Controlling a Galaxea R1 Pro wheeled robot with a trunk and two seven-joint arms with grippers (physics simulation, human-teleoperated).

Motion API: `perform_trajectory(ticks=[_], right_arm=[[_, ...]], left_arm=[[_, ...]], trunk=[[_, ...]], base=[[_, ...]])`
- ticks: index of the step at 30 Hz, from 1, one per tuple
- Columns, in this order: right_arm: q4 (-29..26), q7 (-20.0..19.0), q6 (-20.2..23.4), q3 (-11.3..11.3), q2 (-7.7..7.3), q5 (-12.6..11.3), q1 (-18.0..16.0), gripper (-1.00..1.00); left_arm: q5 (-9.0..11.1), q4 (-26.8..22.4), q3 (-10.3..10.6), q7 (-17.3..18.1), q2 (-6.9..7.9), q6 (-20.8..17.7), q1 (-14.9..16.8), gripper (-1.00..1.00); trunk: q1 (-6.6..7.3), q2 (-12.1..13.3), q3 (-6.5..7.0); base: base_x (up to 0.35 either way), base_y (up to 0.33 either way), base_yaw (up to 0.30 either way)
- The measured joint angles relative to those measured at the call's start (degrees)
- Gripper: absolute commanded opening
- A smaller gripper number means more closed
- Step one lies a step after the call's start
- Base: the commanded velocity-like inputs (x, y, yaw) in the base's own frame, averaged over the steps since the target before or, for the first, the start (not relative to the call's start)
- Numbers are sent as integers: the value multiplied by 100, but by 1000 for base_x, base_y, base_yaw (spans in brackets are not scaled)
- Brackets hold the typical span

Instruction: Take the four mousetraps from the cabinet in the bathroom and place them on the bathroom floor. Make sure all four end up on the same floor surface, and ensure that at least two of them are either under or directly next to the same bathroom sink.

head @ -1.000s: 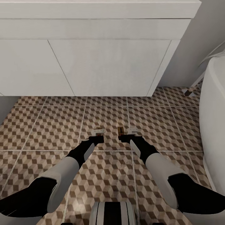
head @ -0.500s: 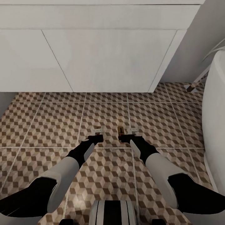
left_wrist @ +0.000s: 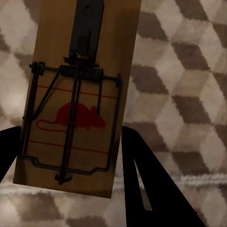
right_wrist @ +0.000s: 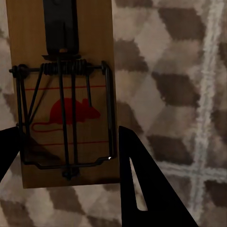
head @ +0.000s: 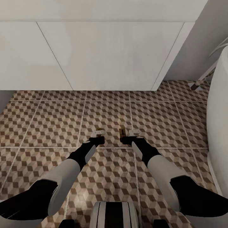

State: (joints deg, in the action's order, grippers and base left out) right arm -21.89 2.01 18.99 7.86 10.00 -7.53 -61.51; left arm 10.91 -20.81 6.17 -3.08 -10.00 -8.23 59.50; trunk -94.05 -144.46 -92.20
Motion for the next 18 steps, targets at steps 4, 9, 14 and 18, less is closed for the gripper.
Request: perform_trajectory(ticks=[4, 9, 14, 18], right_arm=[[0, 0, 1, 0, 0, 1, 0, -100], [6, 0, 1, -1, 0, -3, 0, -100], [8, 1, 1, -1, 0, -3, 0, -100], [8, 4, 1, -3, 0, -3, 0, -100]], left_arm=[[-5, 4, 0, 0, 0, 0, 0, -100], [-4, 8, 0, 0, 0, -6, 0, -100], [-2, 8, -1, 0, 0, -8, 0, -100], [-3, 9, 0, 0, 0, -10, 0, -100]], trunk=[[0, 0, 0], [-11, -5, -94], [-24, -12, -230], [-34, -17, -347]], base=[[0, 0, 0], [0, 0, 0], [0, 0, 0], [0, 0, 0]])
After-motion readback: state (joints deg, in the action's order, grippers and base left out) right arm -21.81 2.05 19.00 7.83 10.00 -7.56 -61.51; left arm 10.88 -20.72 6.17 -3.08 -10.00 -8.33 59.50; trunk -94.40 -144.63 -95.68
